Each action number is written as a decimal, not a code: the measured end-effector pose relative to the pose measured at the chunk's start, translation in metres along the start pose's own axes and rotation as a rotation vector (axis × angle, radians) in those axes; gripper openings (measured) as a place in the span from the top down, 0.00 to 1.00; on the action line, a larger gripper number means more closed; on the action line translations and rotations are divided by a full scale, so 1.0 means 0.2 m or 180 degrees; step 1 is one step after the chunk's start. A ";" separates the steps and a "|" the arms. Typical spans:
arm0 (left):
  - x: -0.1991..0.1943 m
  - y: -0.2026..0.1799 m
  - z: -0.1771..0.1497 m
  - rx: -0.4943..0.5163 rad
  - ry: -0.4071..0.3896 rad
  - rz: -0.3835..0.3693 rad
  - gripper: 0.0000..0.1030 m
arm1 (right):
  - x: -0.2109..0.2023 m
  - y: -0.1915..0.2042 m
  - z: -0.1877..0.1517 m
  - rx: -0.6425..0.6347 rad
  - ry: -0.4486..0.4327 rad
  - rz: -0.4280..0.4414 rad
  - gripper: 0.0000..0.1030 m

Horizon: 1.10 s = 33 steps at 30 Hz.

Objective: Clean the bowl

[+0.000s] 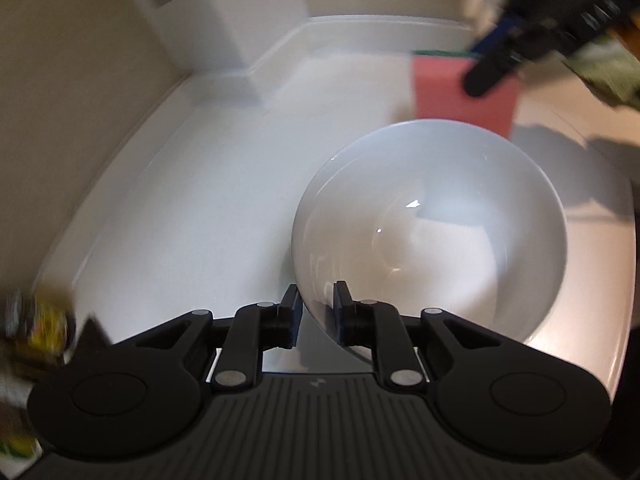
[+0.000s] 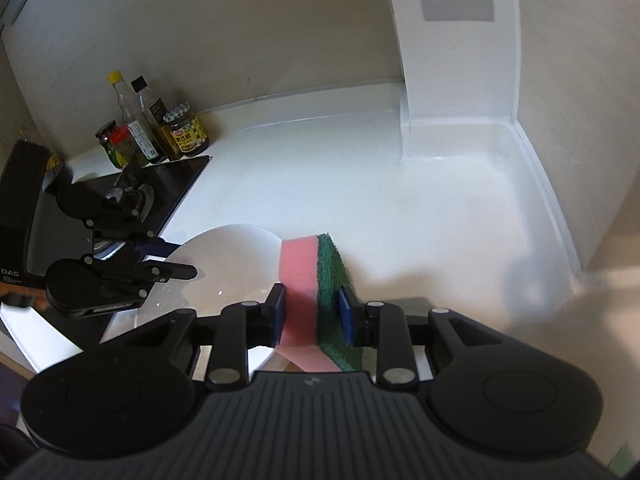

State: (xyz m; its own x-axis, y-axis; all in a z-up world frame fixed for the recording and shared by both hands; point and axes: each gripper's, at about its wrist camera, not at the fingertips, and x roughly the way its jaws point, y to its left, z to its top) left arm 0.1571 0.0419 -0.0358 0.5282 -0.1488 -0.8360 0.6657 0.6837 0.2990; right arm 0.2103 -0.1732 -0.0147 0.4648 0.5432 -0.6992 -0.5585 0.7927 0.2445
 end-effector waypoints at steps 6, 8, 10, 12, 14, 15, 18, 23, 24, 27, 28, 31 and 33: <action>0.02 0.07 0.01 -0.0657 0.0056 0.0009 0.80 | 0.03 0.01 0.03 -0.0058 0.0012 -0.0030 0.77; 0.00 0.07 -0.02 -0.1092 0.0104 0.0072 0.80 | 0.02 0.01 0.01 0.0002 -0.0013 0.0016 0.77; -0.01 0.06 -0.05 -0.1348 0.0136 0.0117 0.80 | 0.00 0.01 -0.01 0.0061 -0.0022 0.0033 0.77; -0.02 0.05 -0.08 -0.1620 0.0168 0.0173 0.80 | -0.02 0.03 -0.04 0.0125 -0.0034 0.0049 0.77; -0.03 0.03 -0.09 -0.1705 0.0171 0.0206 0.86 | -0.04 0.04 -0.07 0.0156 -0.0026 0.0059 0.77; -0.03 0.02 -0.09 -0.1651 0.0155 0.0214 0.87 | -0.05 0.05 -0.07 0.0149 -0.0010 0.0058 0.77; -0.03 0.01 -0.07 -0.1272 0.0156 0.0175 0.86 | -0.07 0.07 -0.07 0.0073 0.0071 0.0058 0.77; 0.00 -0.01 -0.03 -0.0428 0.0077 -0.0017 0.83 | -0.04 0.04 -0.03 -0.0019 0.0115 0.0090 0.77; 0.01 -0.01 -0.02 -0.0284 0.0049 -0.0062 0.83 | -0.03 0.04 -0.02 -0.0031 0.0110 0.0083 0.77; 0.03 -0.01 0.01 -0.0038 -0.0004 -0.0146 0.81 | 0.00 0.03 0.01 -0.0068 0.0095 0.0061 0.77; 0.04 0.00 0.01 -0.0053 -0.0010 -0.0159 0.81 | 0.01 0.03 0.02 -0.0080 0.0090 0.0054 0.77; 0.03 0.02 0.01 -0.0537 0.0067 -0.0043 0.76 | 0.04 0.02 0.04 -0.0116 0.0075 0.0032 0.77; 0.01 0.01 -0.01 -0.0903 0.0128 0.0086 0.76 | 0.03 0.02 0.02 -0.0065 0.0047 0.0071 0.77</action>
State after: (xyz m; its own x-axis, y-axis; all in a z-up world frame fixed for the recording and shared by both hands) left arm 0.1580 0.0449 -0.0378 0.5188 -0.1033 -0.8487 0.4746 0.8605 0.1854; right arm 0.2139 -0.1657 -0.0145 0.4421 0.5564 -0.7035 -0.5826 0.7745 0.2464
